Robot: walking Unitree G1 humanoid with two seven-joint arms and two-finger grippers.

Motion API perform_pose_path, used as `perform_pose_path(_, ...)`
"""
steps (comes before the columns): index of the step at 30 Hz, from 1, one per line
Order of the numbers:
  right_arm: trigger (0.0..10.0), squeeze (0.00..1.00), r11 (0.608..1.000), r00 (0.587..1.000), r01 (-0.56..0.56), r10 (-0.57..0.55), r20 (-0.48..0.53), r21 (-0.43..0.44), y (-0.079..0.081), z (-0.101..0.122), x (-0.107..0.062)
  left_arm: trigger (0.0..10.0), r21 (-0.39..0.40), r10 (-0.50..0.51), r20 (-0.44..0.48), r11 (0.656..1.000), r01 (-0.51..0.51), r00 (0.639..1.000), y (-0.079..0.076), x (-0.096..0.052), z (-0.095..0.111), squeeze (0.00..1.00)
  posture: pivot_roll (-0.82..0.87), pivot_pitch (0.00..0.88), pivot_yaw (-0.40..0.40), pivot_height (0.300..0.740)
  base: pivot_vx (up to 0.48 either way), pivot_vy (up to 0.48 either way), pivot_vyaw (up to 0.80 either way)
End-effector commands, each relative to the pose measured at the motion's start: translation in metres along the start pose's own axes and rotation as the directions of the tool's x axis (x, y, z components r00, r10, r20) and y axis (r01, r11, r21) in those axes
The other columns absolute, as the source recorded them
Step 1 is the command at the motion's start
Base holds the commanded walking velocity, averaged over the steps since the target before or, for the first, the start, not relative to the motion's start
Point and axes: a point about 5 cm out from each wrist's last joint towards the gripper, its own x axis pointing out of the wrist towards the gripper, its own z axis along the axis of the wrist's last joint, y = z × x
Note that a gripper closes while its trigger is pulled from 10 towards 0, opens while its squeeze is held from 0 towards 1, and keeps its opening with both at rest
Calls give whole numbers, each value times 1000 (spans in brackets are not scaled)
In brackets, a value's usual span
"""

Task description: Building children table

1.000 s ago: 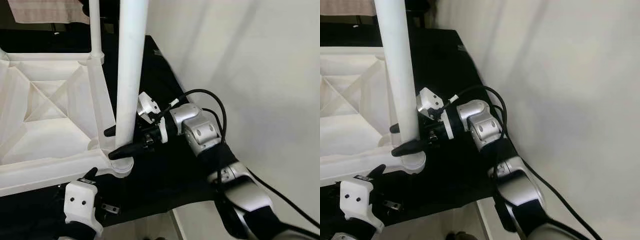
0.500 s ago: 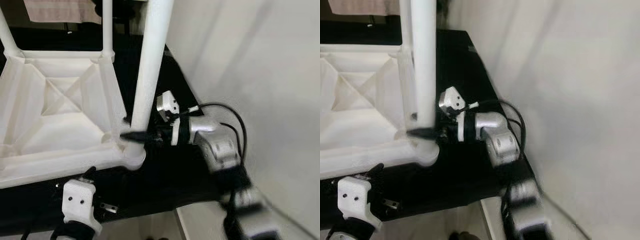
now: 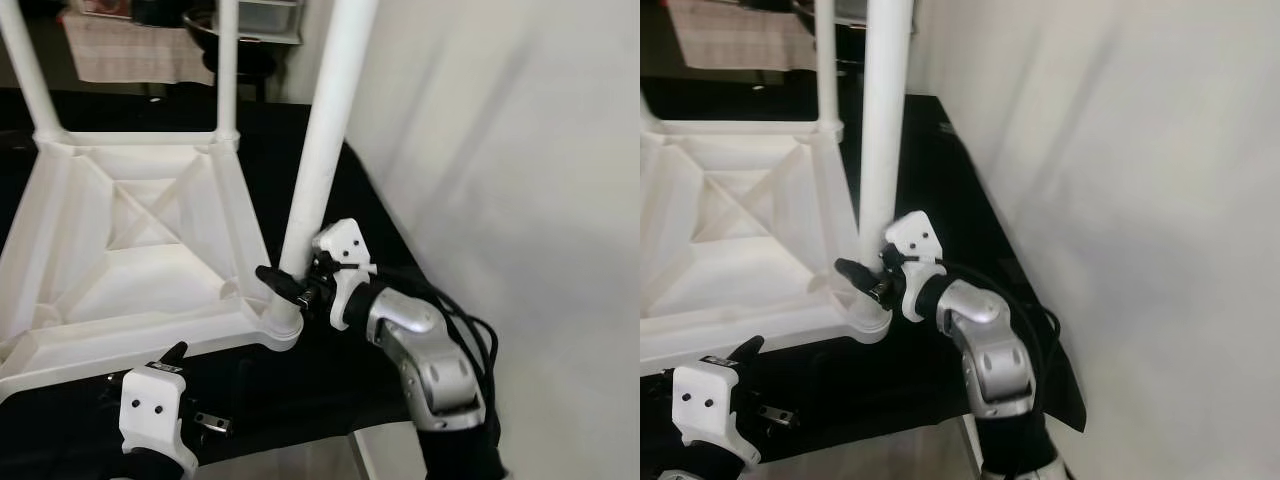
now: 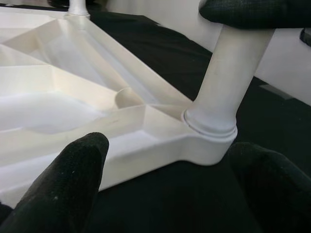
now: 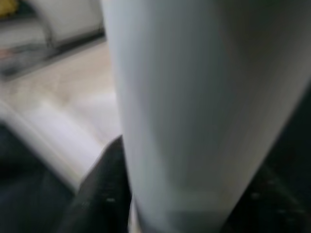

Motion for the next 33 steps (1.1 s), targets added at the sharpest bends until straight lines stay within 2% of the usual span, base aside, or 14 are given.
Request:
perform_pose_path(1, 10000, 1000, 987, 987, -141, 147, -69, 81, 8, -16, 6, 10000, -8, -2, -16, 1000, 2, 1000, -1, -1, -4, 0, -9, 113, -190, 740, 0, 0, 0)
perform_pose_path(7, 10000, 1000, 922, 923, -382, 383, 16, -69, -6, 12, 11, 10000, -11, -4, -15, 1000, 4, 1000, -3, 0, -5, 0, 12, 106, -196, 740, 0, 0, 0)
perform_pose_path(9, 10000, 1000, 858, 864, -500, 504, 8, -119, -13, 21, 13, 10000, -11, -4, -15, 1000, 4, 1000, -4, -1, -5, 0, 22, 103, -196, 740, 0, 0, 0)
perform_pose_path(10, 10000, 337, 815, 824, -564, 566, -25, -137, -16, 23, 13, 10000, -12, -5, -15, 1000, 5, 1000, -5, -1, -5, 0, 28, 105, -196, 740, 0, 0, 0)
perform_pose_path(12, 10000, 337, 786, 798, -601, 601, -50, -144, -17, 24, 13, 10000, -12, -6, -15, 1000, 5, 1000, -5, -1, -5, 0, 28, 105, -196, 740, 0, 0, 0)
perform_pose_path(13, 10000, 0, 741, 754, -655, 654, -63, -146, -17, 26, 12, 10000, -13, -7, -16, 1000, 7, 1000, -6, -1, -5, 0, 33, 106, -198, 740, 0, 0, 0)
perform_pose_path(15, 10000, 0, 741, 754, -655, 654, -63, -146, -17, 26, 12, 10000, -13, -7, -16, 1000, 7, 1000, -6, -1, -5, 0, 33, 106, -198, 740, 0, 0, 0)
perform_pose_path(16, 10000, 0, 694, 706, -706, 704, -74, -140, -18, 30, 14, 10000, -14, -9, -17, 1000, 8, 1000, -7, -2, -5, 0, 41, 109, -199, 740, 0, 0, 0)
perform_pose_path(18, 10000, 0, 661, 672, -739, 736, -79, -129, -18, 34, 19, 10000, -15, -10, -18, 1000, 10, 1000, -8, -2, -5, 0, 49, 113, -200, 740, 0, 0, 0)
perform_pose_path(23, 9490, 0, 615, 624, -780, 777, -85, -113, -19, 40, 26, 10000, -15, -12, -19, 1000, 11, 1000, -10, -4, -5, 0, 61, 124, -206, 740, 0, 0, 0)
perform_pose_path(24, 2863, 0, 603, 612, -790, 786, -89, -108, -19, 41, 29, 10000, -15, -13, -19, 1000, 12, 1000, -10, -5, -4, 0, 66, 129, -209, 740, 0, 0, 0)
perform_pose_path(26, 2863, 0, 603, 612, -790, 786, -89, -108, -19, 41, 29, 10000, -15, -13, -19, 1000, 12, 1000, -10, -5, -4, 0, 66, 129, -209, 740, 0, 0, 0)
perform_pose_path(27, 0, 0, 594, 604, -797, 792, -95, -111, -20, 40, 32, 10000, -16, -14, -19, 1000, 13, 1000, -11, -5, -4, 0, 66, 134, -210, 740, 0, 0, 0)
perform_pose_path(33, 0, 0, 615, 624, -782, 773, -114, -106, -30, 33, 29, 10000, -19, -16, -16, 1000, 15, 1000, -13, -6, -2, 0, 53, 149, -210, 740, 0, 0, 0)
